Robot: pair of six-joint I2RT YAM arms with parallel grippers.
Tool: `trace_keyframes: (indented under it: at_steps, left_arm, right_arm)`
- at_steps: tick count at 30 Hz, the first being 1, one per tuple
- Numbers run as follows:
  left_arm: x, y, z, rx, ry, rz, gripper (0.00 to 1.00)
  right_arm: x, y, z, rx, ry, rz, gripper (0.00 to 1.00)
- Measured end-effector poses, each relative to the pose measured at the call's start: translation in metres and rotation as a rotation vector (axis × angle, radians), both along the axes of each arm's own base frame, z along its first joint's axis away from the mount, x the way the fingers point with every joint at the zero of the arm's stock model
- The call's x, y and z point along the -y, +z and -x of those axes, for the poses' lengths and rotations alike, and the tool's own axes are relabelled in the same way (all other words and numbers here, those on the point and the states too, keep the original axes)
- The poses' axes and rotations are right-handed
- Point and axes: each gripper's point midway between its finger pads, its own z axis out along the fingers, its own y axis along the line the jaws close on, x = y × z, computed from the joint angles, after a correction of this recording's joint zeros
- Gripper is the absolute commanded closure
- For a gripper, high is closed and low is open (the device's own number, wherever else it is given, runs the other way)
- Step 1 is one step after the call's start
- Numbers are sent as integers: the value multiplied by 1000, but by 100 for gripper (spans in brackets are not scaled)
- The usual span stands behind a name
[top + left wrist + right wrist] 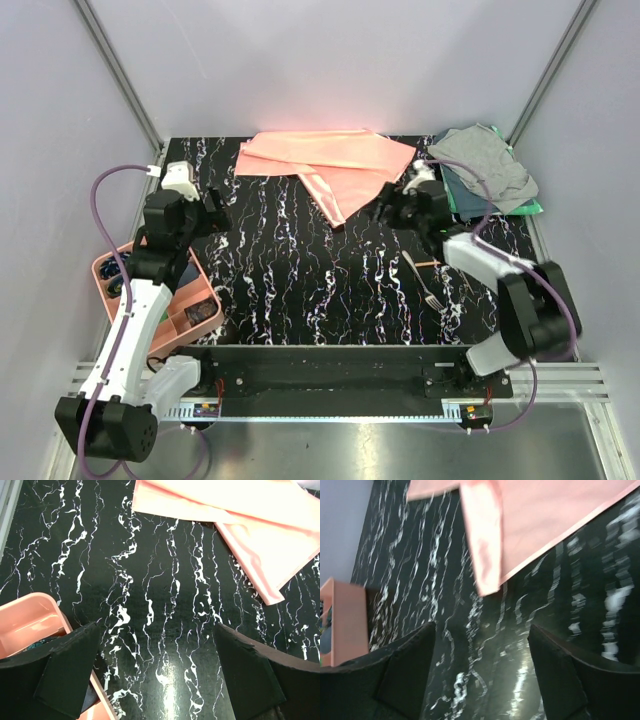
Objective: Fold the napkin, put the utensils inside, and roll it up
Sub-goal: Move the napkin to the centre of the board
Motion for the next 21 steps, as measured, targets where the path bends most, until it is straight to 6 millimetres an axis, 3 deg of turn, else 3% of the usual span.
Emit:
trace_keyframes:
  at_steps: [4, 7, 11, 21]
  left_arm:
    - [1, -3, 2, -11, -8, -11, 1]
    - [5, -3, 3, -12, -24, -21, 1]
    - [10, -2, 5, -9, -42, -29, 1]
    - [25, 1, 8, 2, -94, -42, 1]
  right_arm:
    - [-58, -41, 2, -145, 107, -66, 30]
    - [-82, -69, -2, -233, 133, -108, 34]
    - [-87, -92, -7, -301, 104, -134, 37]
    - [-94, -110, -26, -319, 41, -202, 44]
